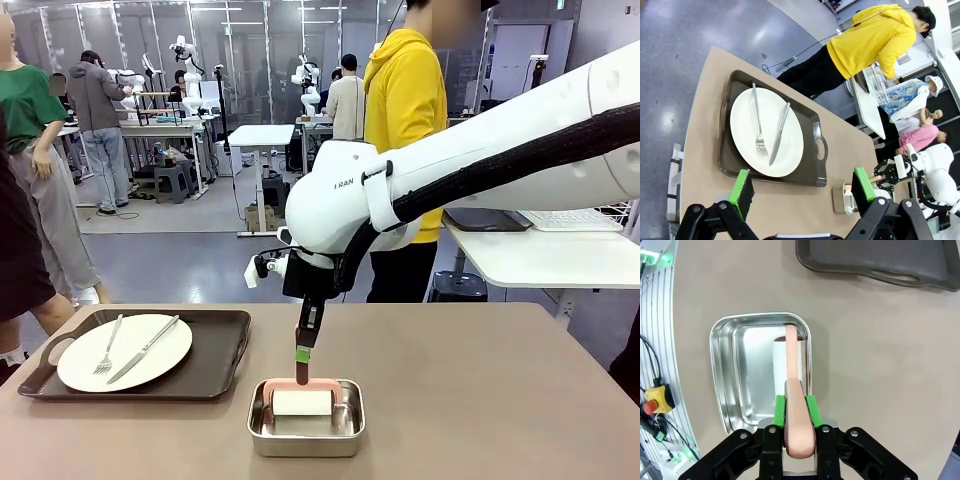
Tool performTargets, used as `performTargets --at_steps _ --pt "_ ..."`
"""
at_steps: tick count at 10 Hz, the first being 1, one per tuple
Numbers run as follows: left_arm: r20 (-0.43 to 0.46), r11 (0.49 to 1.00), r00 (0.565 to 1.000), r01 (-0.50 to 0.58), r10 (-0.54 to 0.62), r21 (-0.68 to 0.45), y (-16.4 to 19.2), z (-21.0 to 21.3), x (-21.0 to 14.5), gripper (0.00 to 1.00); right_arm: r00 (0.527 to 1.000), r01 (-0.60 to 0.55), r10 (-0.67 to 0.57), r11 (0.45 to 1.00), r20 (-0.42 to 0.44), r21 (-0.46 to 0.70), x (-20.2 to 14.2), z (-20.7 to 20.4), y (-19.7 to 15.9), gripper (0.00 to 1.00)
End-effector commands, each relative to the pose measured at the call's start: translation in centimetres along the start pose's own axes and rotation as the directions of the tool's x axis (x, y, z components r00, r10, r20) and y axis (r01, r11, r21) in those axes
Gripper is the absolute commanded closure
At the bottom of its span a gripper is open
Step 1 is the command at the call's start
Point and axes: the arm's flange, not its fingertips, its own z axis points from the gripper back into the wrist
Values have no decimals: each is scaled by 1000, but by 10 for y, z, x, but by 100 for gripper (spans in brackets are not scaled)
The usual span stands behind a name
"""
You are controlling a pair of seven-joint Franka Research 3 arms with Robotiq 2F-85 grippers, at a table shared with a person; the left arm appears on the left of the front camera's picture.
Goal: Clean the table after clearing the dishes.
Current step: Place the Lint Roller back on top of the Airtight Container.
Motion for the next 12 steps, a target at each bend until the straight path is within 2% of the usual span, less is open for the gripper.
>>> performTargets --at_steps 1,2,3,4,5,7,10,11,12 --pt "13 1000 1000 10 -9 -25 1 2 1 0 1000 9 -9 1000 29 -23 -6 -2 -10 72" --pt "13 1000 1000 10 -9 -25 1 2 1 0 1000 14 -13 1000 24 -28 -6 -4 -11 63" --pt "13 1000 1000 10 -9 -25 1 2 1 0 1000 13 -13 999 21 -32 -11 0 -10 45" --pt "13 1000 1000 10 -9 -25 1 2 1 0 1000 5 -4 999 21 -34 -8 1 -7 36" --pt "13 1000 1000 10 -9 -25 1 2 1 0 1000 -2 2 999 15 -37 -10 4 -5 18" --pt "13 1000 1000 10 -9 -25 1 2 1 0 1000 9 -8 999 8 -40 -15 8 -7 0" --pt "13 1000 1000 10 -9 -25 1 2 1 0 1000 -3 5 998 24 -59 -18 14 -7 0" --pt "13 1000 1000 10 -9 -25 1 2 1 0 999 -14 17 996 36 -87 -24 18 -6 0" --pt "13 1000 1000 10 -9 -25 1 2 1 0 999 -13 19 986 34 -163 -32 21 -6 0"
